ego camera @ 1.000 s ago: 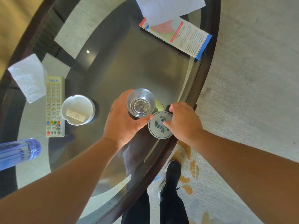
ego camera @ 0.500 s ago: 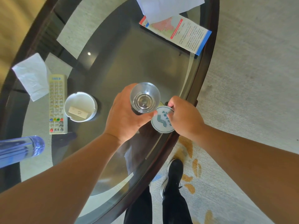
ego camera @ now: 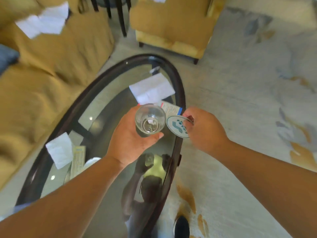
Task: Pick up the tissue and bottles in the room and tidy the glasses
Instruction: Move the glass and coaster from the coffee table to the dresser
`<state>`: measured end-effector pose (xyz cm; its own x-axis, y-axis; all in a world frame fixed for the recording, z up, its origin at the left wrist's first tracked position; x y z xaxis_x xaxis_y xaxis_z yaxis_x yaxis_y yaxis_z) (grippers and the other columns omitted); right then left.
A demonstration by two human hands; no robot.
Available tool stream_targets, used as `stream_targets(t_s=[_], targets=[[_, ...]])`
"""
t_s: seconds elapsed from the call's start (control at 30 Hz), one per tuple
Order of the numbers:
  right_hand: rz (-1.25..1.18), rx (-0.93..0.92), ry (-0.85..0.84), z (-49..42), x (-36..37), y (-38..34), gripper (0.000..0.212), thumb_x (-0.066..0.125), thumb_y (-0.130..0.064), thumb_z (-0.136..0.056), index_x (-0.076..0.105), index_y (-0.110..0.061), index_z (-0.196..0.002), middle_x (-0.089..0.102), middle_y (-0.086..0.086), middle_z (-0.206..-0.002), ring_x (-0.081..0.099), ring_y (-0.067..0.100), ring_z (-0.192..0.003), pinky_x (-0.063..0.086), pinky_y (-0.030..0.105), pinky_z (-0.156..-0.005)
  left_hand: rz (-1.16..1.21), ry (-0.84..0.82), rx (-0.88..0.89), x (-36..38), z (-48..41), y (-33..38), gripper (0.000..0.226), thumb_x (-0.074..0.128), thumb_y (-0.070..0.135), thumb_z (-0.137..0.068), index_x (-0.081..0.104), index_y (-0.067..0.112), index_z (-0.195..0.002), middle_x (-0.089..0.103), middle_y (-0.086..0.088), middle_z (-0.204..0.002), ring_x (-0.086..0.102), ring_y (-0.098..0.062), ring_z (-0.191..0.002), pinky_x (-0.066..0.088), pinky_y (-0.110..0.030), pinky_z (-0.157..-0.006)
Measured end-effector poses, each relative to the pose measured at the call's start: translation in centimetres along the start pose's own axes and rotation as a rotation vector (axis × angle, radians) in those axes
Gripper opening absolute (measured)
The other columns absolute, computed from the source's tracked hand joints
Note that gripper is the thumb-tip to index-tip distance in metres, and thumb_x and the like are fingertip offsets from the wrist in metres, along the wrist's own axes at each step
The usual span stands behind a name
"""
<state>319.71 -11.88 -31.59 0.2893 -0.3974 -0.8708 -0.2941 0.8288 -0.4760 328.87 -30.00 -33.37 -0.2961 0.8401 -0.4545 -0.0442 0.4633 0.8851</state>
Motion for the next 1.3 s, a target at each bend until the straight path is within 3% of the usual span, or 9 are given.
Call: stream_targets(t_s=[0.13, 0.4, 0.5, 0.63, 0.9, 1.13, 1.3], targets=[[-0.026, -0.008, 0.15, 0.8, -8.8, -3.0, 0.007, 0.051, -0.022, -0.095, 0.056, -0.022, -0.09, 0.065, -0.002, -0.092, 0.059, 0.02, -0.082, 0.052, 0.037, -0.068, -0.014, 0.004, 0.11, -2.3, -2.7, 7.4, 0.056, 0.086, 0.031, -0.064, 0.049, 0.048, -0.103, 0.059, 0.03, -0.101, 0.057, 0.006, -0.098, 0.038, -0.004, -0.08], [-0.007, -0.041, 0.408, 4.9, -23.3, -6.9, 0.007, 0.052, -0.024, -0.094, 0.058, -0.021, -0.094, 0.066, -0.001, -0.093, 0.059, 0.024, -0.085, 0.05, 0.038, -0.07, -0.014, 0.017, 0.362, -5.2, -5.9, 21.5, 0.054, 0.08, 0.044, -0.064, 0.049, 0.039, -0.109, 0.055, 0.029, -0.101, 0.056, 0.002, -0.1, 0.046, -0.023, -0.082], [0.017, -0.052, 0.498, 7.0, -28.0, -7.4, 0.006, 0.052, -0.025, -0.094, 0.057, -0.022, -0.093, 0.065, -0.002, -0.092, 0.058, 0.023, -0.085, 0.048, 0.036, -0.068, -0.005, 0.018, 0.418, -5.2, -6.1, 26.3, 0.056, 0.08, 0.044, -0.065, 0.047, 0.039, -0.109, 0.056, 0.023, -0.101, 0.055, 0.003, -0.098, 0.042, -0.016, -0.078], [0.024, -0.076, 0.608, 10.1, -33.5, -6.9, 0.005, 0.053, -0.025, -0.094, 0.058, -0.024, -0.093, 0.063, -0.005, -0.092, 0.056, 0.019, -0.084, 0.046, 0.032, -0.066, -0.029, 0.018, 0.517, -4.5, -5.6, 32.8, 0.058, 0.069, 0.059, -0.058, 0.049, 0.035, -0.106, 0.055, 0.022, -0.096, 0.054, 0.004, -0.095, 0.04, -0.014, -0.073], [0.048, -0.095, 0.766, 17.8, -44.2, -2.2, 0.004, 0.054, -0.023, -0.093, 0.058, -0.023, -0.094, 0.065, -0.005, -0.093, 0.058, 0.018, -0.086, 0.05, 0.034, -0.07, -0.032, -0.009, 0.649, 0.2, -2.9, 45.3, 0.049, 0.077, 0.042, -0.071, 0.046, 0.032, -0.108, 0.054, 0.02, -0.096, 0.054, 0.001, -0.087, 0.037, -0.014, -0.066], [-0.043, -0.096, 0.848, 25.4, -52.4, 5.6, 0.008, 0.06, -0.021, -0.089, 0.058, -0.025, -0.083, 0.059, -0.012, -0.073, 0.055, 0.012, -0.07, 0.044, 0.029, -0.063, -0.017, -0.017, 0.713, 7.8, -0.1, 54.9, 0.054, 0.074, 0.054, -0.064, 0.049, 0.031, -0.106, 0.061, 0.013, -0.093, 0.058, -0.007, -0.084, 0.049, -0.031, -0.074], [-0.11, -0.044, 0.919, 30.4, -57.0, 12.0, 0.004, 0.063, -0.017, -0.088, 0.062, -0.02, -0.085, 0.061, -0.009, -0.074, 0.057, 0.013, -0.071, 0.048, 0.03, -0.07, 0.019, -0.054, 0.788, 14.8, 1.6, 60.9, 0.054, 0.072, 0.057, -0.062, 0.05, 0.031, -0.104, 0.062, 0.015, -0.09, 0.059, -0.004, -0.083, 0.046, -0.03, -0.071]])
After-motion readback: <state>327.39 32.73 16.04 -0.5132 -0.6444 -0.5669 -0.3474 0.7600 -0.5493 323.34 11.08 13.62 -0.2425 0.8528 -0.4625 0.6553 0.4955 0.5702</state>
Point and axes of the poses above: each hand's wrist, its own z-axis away from the middle knuckle, its own x-axis out of the palm, y = z × x, the point moved 1 cm from there along -z, towards the middle knuckle
